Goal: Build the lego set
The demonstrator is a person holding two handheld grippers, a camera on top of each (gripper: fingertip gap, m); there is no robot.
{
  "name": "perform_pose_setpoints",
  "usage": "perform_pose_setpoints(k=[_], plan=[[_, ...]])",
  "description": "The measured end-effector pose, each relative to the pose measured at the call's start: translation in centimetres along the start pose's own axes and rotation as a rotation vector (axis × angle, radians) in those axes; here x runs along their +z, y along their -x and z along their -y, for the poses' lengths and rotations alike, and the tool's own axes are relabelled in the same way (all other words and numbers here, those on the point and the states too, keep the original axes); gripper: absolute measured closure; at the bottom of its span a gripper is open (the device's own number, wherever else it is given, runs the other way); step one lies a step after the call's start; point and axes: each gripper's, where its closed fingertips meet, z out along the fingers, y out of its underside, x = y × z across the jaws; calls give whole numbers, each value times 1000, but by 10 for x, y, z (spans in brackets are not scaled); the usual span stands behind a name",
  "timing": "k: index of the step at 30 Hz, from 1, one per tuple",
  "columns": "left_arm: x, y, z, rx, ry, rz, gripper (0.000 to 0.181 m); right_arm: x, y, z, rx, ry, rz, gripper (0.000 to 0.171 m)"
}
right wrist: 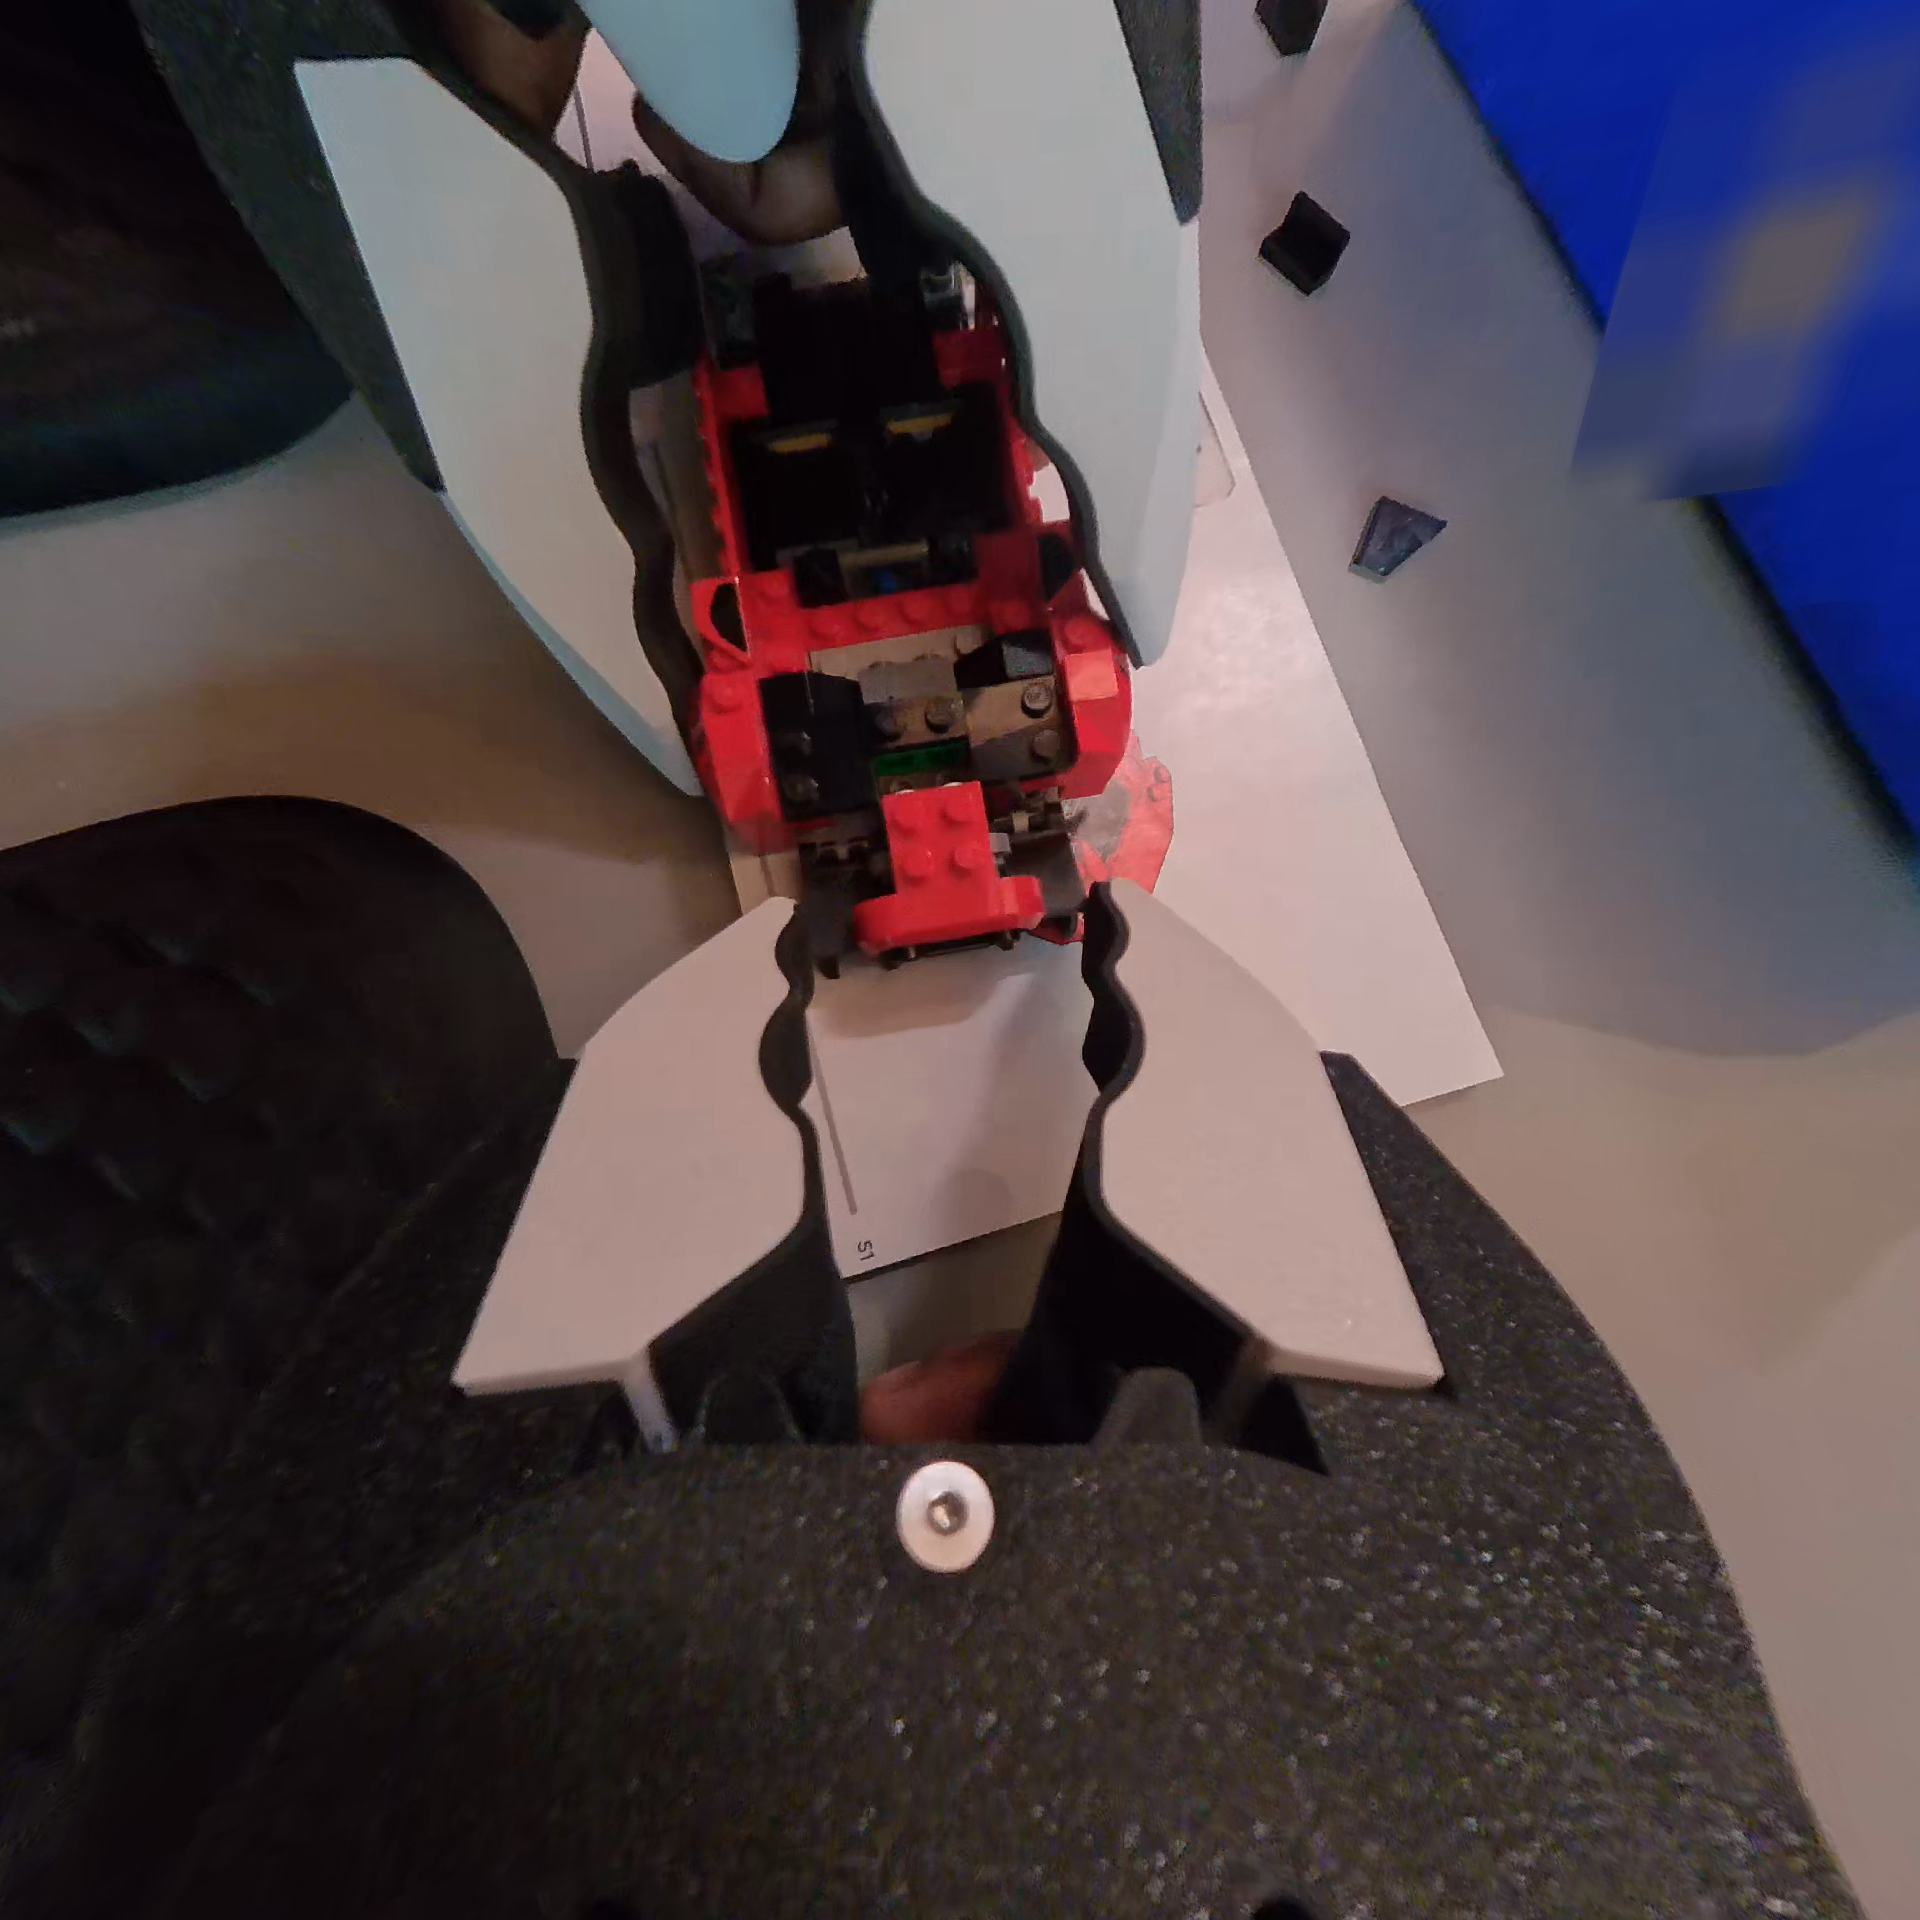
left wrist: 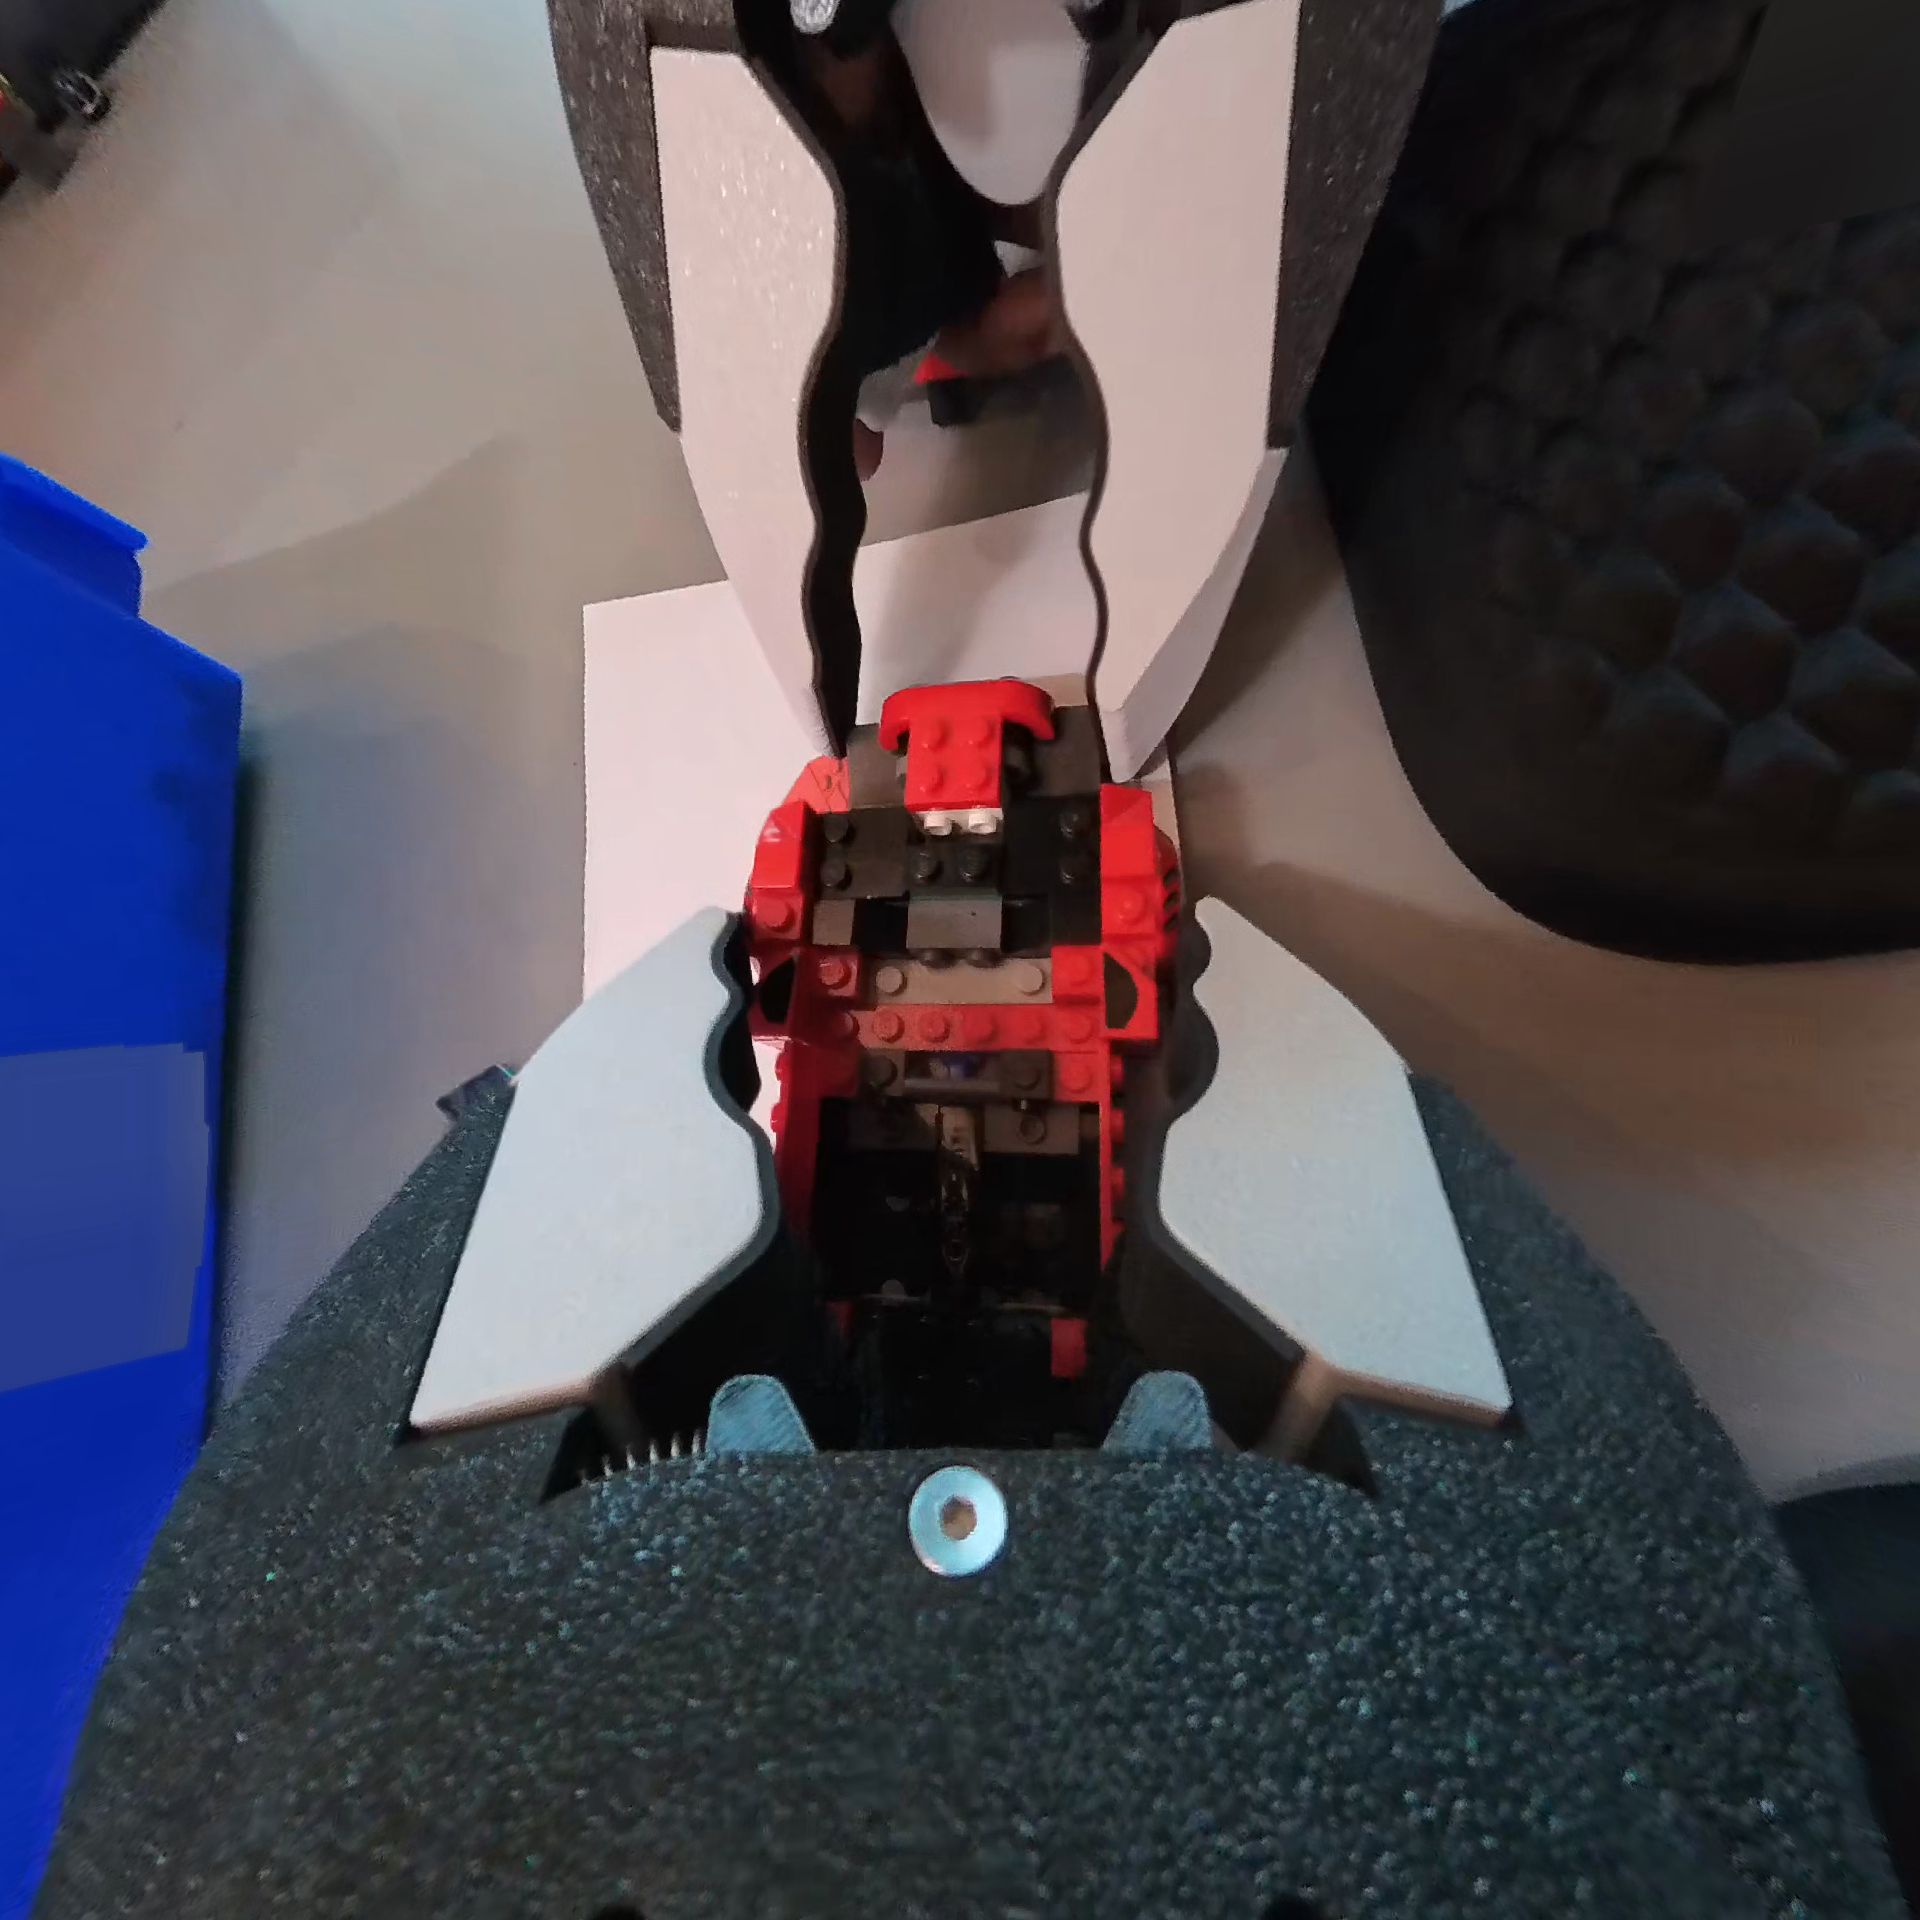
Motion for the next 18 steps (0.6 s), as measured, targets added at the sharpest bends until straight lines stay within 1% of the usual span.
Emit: perform_pose_setpoints(k=[9, 12, 14, 18], plan=[[2, 0, -1, -42, 23, -42, 104, 2, -1, 1, -1, 19, 3, 120], [2, 0, 0, -51, 8, -45, 104, 4, 0, 10, 6, -19, 4, 120], [2, 0, 0, -53, 4, -47, 104, 4, 0, 10, 4, 9, 0, 121], [3, 0, 1, -64, -11, -50, 104, 4, 0, 10, 39, -10, 20, 121]])
